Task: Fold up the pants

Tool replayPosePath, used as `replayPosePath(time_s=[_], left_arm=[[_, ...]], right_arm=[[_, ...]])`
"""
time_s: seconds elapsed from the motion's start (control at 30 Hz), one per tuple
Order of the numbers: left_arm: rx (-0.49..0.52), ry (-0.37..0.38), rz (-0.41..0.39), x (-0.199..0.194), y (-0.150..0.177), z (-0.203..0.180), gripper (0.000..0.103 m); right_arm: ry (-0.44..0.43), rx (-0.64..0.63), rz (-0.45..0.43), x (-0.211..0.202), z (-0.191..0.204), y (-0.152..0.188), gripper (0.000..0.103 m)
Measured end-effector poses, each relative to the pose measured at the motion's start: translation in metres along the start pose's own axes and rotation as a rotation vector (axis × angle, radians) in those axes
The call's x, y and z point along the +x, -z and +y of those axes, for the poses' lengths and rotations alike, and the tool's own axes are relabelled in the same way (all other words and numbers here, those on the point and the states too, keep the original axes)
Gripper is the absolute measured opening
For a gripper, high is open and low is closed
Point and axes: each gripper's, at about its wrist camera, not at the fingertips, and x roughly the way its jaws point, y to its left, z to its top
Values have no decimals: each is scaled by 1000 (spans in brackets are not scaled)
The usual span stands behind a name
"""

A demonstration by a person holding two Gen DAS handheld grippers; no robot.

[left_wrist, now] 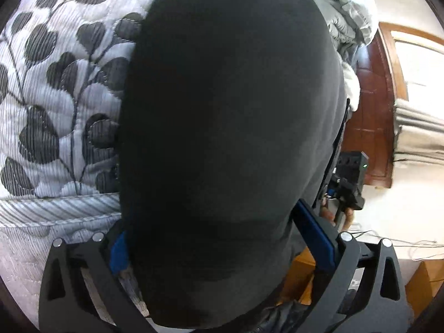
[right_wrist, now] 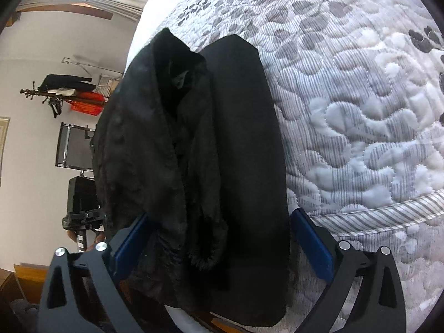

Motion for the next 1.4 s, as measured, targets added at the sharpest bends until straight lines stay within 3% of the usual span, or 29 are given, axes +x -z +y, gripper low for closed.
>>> replayPosePath(time_s=[0.17,0.3,0.37,0.5,0.63,0.73,1.03,1.4], left_arm=[[6,-15,2,1,2,-7,100],[0,-52,-44,-2,9,-16,99],[20,-79,-73,-5,12,-23,92],[61,-78,-116,-19,16,-34,58],[87,-62,-128,-26,14,-38,33],[92,-60,-152,-28,12,-43,26],[138,-51,-279,-55,0,-75,23],[165,-144,-372,-91,-69,-93,24]], right_arm=[[-6,-4,6,1,-2,-1,100],[-3,-16,-9,0,3,1,81],[16,-48,-28,-2,10,2,69],[36,-99,-74,-17,26,6,46],[87,-167,-116,-26,52,7,41],[96,-201,-148,-34,68,6,39],[108,-303,-217,-58,107,-8,38],[108,-342,-238,-35,144,-94,38]])
